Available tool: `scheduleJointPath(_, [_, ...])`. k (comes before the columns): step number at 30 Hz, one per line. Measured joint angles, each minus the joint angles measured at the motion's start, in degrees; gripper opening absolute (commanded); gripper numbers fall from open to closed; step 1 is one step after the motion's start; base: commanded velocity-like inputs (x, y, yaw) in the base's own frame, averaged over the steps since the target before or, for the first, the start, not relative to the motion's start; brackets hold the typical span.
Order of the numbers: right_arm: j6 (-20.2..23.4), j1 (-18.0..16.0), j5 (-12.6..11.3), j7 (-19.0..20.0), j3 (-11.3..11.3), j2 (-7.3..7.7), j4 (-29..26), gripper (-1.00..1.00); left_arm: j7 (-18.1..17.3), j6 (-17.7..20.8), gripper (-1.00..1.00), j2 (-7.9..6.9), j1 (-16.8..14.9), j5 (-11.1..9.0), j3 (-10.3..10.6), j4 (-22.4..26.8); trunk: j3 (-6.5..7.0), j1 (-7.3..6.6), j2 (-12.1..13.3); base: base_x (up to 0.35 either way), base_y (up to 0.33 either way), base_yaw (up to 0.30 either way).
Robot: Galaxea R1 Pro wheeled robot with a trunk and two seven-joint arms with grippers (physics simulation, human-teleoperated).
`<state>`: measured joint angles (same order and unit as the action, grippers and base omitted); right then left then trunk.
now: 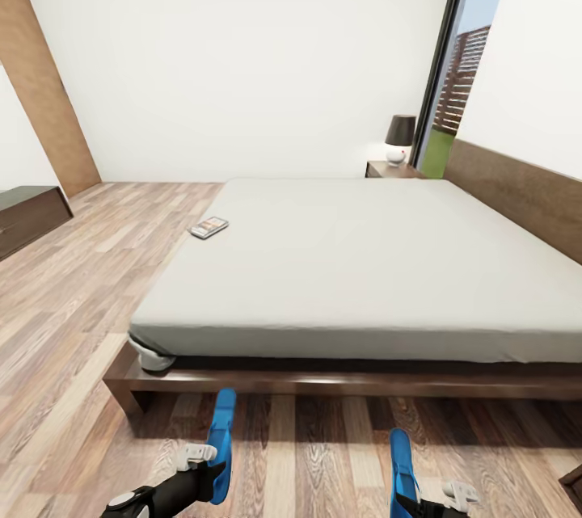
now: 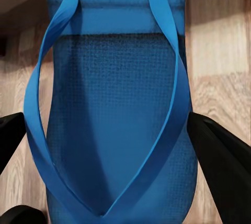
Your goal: In the bedroom, move the book from the bed onto either nightstand, and place the two sandals side by side next to the bed.
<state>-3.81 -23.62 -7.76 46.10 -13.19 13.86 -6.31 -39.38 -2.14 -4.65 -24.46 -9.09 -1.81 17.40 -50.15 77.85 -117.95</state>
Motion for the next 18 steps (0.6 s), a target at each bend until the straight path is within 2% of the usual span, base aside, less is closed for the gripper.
scheduleJointPath(9, [0.0,0.0,0.0,0.0,-0.1,0.0,0.0,-1.0,0.0,0.0,-1.0,0.01,0.0,0.0,0.0,0.0,0.0,0.0,0.0,0.0,0.0,0.26])
scheduleJointPath(18, [0.0,0.0,-0.1,0.0,0.0,0.01,-0.1,-1.0,0.0,0.0,-1.0,0.05,0.0,0.0,0.0,0.0,0.0,0.0,0.0,0.0,0.0,0.027])
